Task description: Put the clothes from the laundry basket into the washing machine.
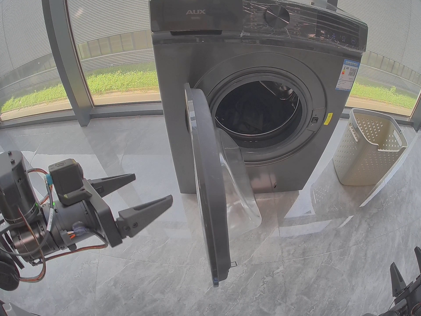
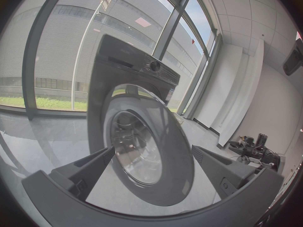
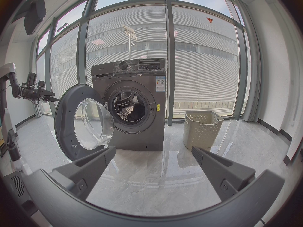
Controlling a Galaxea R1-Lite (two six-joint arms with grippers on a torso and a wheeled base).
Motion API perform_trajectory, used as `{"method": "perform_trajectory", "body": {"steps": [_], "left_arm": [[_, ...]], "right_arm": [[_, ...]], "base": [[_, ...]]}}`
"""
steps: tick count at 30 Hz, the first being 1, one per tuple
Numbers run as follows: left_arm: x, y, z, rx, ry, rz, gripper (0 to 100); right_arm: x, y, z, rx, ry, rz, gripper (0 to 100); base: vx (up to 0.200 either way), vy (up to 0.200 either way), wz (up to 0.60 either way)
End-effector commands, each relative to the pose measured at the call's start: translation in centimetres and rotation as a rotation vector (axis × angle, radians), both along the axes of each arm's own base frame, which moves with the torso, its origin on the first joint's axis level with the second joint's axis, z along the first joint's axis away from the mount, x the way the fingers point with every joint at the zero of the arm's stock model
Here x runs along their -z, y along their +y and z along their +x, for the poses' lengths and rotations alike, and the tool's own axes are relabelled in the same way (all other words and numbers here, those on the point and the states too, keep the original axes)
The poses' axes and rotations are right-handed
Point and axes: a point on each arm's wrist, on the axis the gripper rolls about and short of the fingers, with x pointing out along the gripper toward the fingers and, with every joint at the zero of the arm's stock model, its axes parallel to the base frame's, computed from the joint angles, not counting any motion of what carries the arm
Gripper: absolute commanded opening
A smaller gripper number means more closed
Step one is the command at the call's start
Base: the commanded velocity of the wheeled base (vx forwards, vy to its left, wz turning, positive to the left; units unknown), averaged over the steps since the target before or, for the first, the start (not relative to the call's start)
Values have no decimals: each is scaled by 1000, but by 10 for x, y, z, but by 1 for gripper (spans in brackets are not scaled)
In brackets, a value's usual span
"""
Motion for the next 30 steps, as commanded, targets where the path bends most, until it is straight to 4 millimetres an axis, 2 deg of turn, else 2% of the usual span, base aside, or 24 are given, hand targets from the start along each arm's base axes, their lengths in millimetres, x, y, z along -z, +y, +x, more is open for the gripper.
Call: {"method": "perform_trajectory", "body": {"steps": [1, 7, 8, 14, 18, 19, 20, 22, 26, 30], "left_arm": [[-1, 13, 7, -71, -7, 4, 100], [14, -1, 27, -73, 47, 62, 100], [15, -11, 34, -66, 50, 73, 100], [13, -37, 60, -97, 44, 71, 100], [9, -50, 66, -86, 45, 47, 100], [3, -60, 69, -67, 60, 4, 100], [3, -60, 69, -67, 60, 4, 100], [-3, -74, 75, -47, 66, -31, 100], [5, -82, 85, -50, 77, -18, 100], [4, -88, 93, -49, 68, -21, 100]], "right_arm": [[5, 0, 0, -1, 1, 0, 100], [5, 0, 0, -1, 1, 0, 100], [5, 0, 0, -1, 1, 0, 100], [5, 0, 0, -1, 1, 0, 100], [5, 0, 0, -1, 1, 0, 100], [5, 0, 0, -1, 1, 0, 100], [5, 0, 0, -1, 1, 0, 100], [5, 0, 0, -1, 1, 0, 100], [5, 0, 0, -1, 1, 0, 100], [5, 0, 0, -1, 1, 0, 100]], "base": [[0, 0, 0], [0, 0, 0], [0, 0, 0], [0, 0, 0], [0, 0, 0], [0, 0, 0], [0, 0, 0], [0, 0, 0], [0, 0, 0], [0, 0, 0]]}}
